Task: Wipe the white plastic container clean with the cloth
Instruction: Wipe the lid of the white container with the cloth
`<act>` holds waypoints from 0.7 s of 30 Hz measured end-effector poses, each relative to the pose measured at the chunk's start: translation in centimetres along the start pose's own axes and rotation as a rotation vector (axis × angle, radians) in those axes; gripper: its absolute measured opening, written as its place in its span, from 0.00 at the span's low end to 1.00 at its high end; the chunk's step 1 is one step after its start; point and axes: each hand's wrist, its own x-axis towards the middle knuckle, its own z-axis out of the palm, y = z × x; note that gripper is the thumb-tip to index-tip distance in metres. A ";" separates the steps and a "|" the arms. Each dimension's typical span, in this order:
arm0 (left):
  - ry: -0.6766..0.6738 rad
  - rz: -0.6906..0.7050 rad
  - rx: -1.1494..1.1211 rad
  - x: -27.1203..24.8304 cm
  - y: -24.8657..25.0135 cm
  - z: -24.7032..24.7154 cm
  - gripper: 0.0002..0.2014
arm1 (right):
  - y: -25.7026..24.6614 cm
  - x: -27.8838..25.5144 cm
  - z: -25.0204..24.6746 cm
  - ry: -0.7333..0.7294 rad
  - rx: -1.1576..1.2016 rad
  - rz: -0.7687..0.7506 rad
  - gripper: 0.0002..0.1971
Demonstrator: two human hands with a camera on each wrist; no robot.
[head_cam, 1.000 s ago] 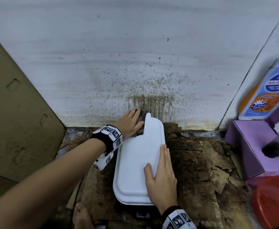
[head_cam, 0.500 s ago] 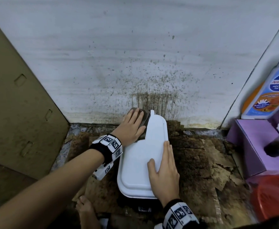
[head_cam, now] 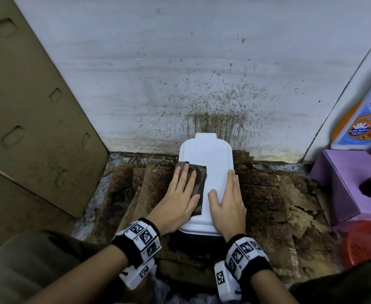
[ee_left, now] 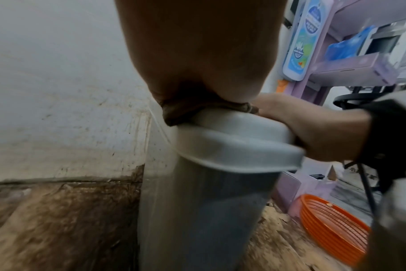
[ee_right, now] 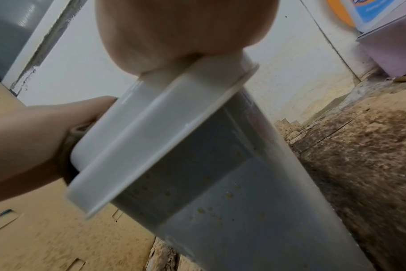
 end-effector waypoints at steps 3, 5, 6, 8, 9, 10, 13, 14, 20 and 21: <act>0.008 -0.002 -0.014 -1.8 0.7 0.4 0.35 | 0.0 -0.1 0.0 0.009 -0.001 0.001 0.37; 0.024 0.003 0.010 -2.5 0.9 0.6 0.35 | 0.0 -0.3 0.0 0.002 0.000 -0.002 0.37; 0.032 0.006 0.035 -2.8 1.0 0.8 0.34 | 0.1 -0.3 0.0 -0.002 0.002 -0.003 0.37; 0.047 0.008 0.069 -3.0 1.0 1.2 0.34 | 0.1 -0.4 -0.1 -0.007 0.006 -0.002 0.37; 0.054 0.005 0.070 -2.9 1.0 1.2 0.34 | 0.1 -0.4 -0.1 -0.007 0.009 -0.004 0.37; 0.056 0.003 0.067 -2.8 1.1 1.2 0.34 | 0.1 -0.3 -0.2 -0.010 0.013 -0.007 0.37; 0.056 0.006 0.082 -2.2 1.0 1.4 0.34 | 0.2 0.1 -0.4 -0.041 0.050 0.002 0.36; 0.072 0.011 0.115 -2.0 0.9 1.6 0.34 | 0.2 0.2 -0.5 -0.053 0.068 0.012 0.35; 0.199 0.021 0.217 -0.6 1.8 2.4 0.33 | 0.4 1.0 -1.3 -0.074 0.517 0.142 0.27; 0.211 0.024 0.228 -0.3 2.2 2.4 0.33 | 0.6 1.2 -1.3 -0.077 0.663 0.192 0.27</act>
